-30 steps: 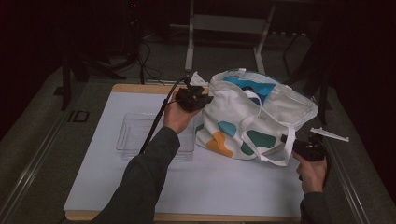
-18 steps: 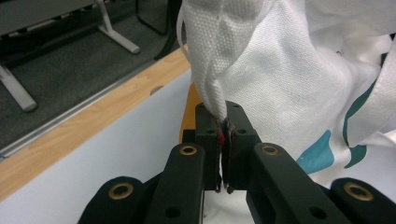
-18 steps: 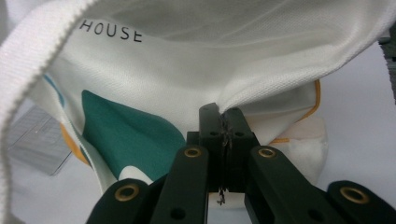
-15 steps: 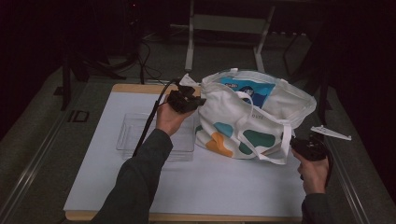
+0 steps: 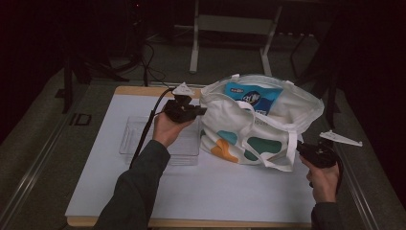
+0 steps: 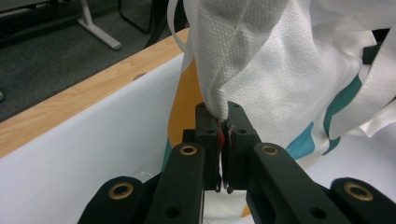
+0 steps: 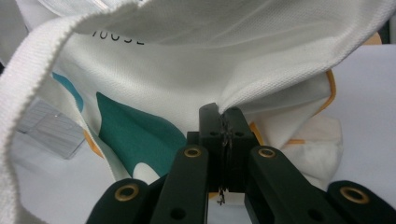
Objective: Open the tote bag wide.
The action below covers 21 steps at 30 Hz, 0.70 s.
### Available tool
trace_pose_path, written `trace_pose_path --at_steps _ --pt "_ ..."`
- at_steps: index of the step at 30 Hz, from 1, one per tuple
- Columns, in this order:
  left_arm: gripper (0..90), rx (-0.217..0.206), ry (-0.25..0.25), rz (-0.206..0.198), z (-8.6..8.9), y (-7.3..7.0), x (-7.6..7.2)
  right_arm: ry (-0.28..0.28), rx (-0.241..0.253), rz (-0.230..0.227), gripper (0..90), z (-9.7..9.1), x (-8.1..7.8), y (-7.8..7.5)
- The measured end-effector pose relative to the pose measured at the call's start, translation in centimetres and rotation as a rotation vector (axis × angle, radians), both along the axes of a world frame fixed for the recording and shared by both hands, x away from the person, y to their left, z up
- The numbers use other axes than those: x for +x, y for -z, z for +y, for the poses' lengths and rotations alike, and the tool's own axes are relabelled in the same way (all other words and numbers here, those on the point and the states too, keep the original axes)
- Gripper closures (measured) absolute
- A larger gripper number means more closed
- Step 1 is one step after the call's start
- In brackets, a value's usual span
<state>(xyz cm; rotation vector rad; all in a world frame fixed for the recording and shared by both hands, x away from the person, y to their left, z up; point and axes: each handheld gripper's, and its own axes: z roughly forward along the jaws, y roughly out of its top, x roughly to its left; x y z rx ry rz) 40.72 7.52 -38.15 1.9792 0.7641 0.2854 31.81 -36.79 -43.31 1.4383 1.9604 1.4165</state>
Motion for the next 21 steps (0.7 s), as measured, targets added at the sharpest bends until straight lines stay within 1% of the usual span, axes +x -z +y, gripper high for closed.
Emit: trace_pose_path --at_steps 3,6,7,10,12,15,17,18,19,21 --pt "86.7 0.0 0.002 -0.005 0.0 -0.4 -0.3 -0.003 -0.003 -0.009 88.9 0.0 -0.2 -0.4" --pt "86.6 0.005 0.015 0.013 0.2 -0.1 -0.3 -0.015 -0.013 -0.013 88.8 0.0 -0.4 -0.5" --pt "86.6 0.013 0.021 0.016 0.2 0.1 -0.3 -0.023 -0.017 -0.01 88.8 0.0 -0.5 -0.4" --pt "86.6 0.004 0.038 0.025 0.2 0.3 -0.6 -0.048 -0.019 0.002 88.5 -0.3 -0.7 0.1" --pt "86.6 0.007 0.054 0.027 0.1 0.4 -0.8 -0.057 -0.018 0.008 88.3 -0.5 -0.8 0.3" --pt "86.5 0.021 0.064 0.03 0.0 0.7 -1.0 -0.072 -0.043 0.022 88.0 -0.6 -0.9 0.6" --pt "86.4 0.029 0.062 0.037 0.0 1.0 -1.0 -0.075 -0.052 0.03 88.0 -0.5 -0.9 0.8" --pt "86.4 0.045 0.058 0.038 -0.2 1.1 -1.0 -0.074 -0.053 0.034 88.0 -0.5 -0.9 0.8" --pt "86.4 0.05 0.058 0.039 -0.3 1.4 -1.0 -0.072 -0.058 0.038 88.1 -0.4 -0.8 0.9" --pt "86.4 0.055 0.057 0.046 -0.4 1.7 -1.0 -0.066 -0.081 0.047 88.1 -0.2 -0.6 1.1"
